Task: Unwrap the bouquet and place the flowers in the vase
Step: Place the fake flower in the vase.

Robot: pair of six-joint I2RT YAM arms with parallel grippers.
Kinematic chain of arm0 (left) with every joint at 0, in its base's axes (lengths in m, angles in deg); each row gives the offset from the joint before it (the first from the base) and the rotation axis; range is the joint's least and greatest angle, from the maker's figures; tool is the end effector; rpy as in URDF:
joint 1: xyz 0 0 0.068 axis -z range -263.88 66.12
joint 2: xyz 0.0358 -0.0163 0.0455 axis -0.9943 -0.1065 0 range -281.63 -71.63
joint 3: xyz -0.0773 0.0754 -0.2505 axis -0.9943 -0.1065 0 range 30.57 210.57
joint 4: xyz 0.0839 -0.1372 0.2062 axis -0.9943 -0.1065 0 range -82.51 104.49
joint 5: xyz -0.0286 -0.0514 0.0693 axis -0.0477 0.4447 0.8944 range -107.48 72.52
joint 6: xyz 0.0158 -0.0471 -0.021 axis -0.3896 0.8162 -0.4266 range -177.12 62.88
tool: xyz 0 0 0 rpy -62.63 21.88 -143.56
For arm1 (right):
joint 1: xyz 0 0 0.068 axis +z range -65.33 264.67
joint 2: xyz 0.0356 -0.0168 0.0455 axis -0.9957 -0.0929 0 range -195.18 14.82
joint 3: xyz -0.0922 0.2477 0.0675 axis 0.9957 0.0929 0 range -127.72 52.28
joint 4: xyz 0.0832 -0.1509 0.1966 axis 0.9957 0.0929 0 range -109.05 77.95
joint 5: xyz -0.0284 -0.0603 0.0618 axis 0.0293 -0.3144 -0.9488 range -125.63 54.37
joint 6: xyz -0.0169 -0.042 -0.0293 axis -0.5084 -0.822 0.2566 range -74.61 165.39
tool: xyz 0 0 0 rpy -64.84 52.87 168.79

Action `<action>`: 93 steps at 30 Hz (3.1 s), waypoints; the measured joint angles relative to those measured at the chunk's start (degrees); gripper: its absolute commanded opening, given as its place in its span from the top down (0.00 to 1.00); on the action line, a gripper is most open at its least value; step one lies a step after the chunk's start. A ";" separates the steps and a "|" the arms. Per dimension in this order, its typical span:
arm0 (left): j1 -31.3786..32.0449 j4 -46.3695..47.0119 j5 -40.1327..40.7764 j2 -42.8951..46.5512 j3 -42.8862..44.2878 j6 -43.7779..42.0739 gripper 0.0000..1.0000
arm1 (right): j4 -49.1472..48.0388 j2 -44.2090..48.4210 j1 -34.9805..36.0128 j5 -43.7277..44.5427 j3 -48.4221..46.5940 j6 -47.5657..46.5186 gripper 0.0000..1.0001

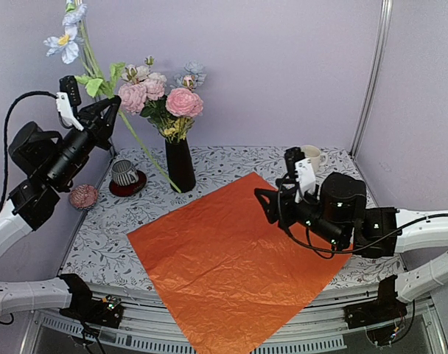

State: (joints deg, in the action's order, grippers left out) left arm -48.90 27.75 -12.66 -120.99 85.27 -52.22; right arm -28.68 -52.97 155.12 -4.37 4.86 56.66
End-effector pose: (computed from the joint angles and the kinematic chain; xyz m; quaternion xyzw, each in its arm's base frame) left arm 0.1576 -0.1067 0.4313 0.1183 0.5719 -0.2537 0.7711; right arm 0.1088 0.2514 0.3094 -0.2168 0.7299 0.2448 0.6003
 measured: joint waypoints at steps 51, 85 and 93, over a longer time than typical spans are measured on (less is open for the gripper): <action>-0.68 21.18 3.41 -19.15 10.32 -23.76 1.00 | -27.19 1.22 -20.76 -11.10 19.41 -9.90 0.01; -0.68 25.09 3.54 -28.61 7.06 -21.00 1.00 | -31.36 0.46 -21.03 -11.61 22.67 -9.90 0.01; -0.79 25.07 4.79 -30.60 5.88 -18.80 1.00 | -31.58 0.46 -21.03 -12.00 22.67 -9.92 0.01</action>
State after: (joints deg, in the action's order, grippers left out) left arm -49.69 52.82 -7.88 -151.59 91.15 -71.01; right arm -60.26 -52.51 134.10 -16.37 27.53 46.74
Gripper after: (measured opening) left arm 0.029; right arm 0.988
